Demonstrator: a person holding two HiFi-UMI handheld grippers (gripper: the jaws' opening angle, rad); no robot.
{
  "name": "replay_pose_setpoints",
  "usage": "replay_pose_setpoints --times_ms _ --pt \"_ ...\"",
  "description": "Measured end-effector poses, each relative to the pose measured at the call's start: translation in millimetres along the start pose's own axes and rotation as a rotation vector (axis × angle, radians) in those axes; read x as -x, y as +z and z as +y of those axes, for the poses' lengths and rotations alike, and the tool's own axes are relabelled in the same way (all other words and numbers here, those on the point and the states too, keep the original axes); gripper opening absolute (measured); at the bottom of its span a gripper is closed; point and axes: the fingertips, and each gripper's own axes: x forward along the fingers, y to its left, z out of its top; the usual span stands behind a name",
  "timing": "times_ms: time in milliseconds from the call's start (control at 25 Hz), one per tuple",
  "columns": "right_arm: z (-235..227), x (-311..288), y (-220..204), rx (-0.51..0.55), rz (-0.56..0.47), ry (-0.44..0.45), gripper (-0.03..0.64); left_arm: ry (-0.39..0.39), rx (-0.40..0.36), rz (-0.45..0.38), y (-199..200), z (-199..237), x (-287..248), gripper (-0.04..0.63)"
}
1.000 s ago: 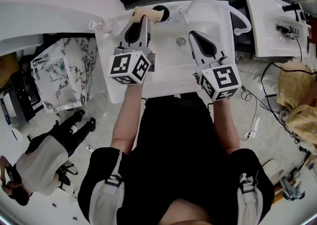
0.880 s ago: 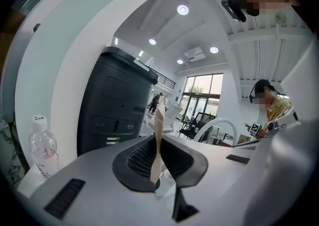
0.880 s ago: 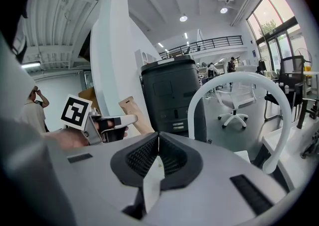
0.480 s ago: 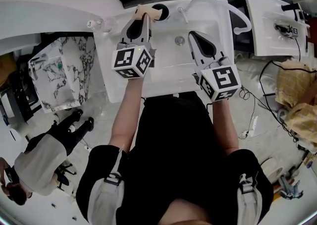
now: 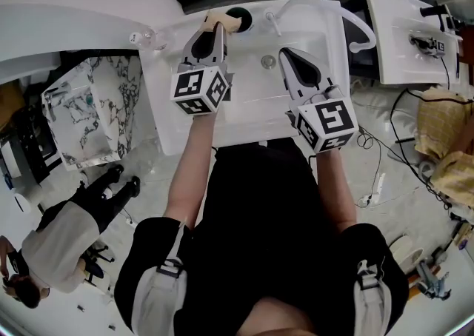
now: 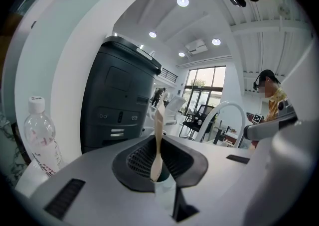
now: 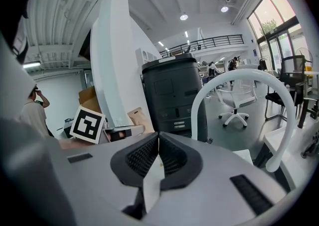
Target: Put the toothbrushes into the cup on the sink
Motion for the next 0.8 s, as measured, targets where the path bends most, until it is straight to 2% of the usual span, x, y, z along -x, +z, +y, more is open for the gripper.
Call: replay_pose_setpoints --times_ms 360,800 --pt "3.6 -3.3 -4.2 -0.009 0.008 0.019 0.031 -0.008 -0.033 0.069 -23.2 -0.8 -13.2 0.04" --pt "4.8 -4.1 -7.5 -0.011 0.016 0.019 0.031 -0.036 -0.039 0.138 -47.0 -2.4 -22.0 0.04"
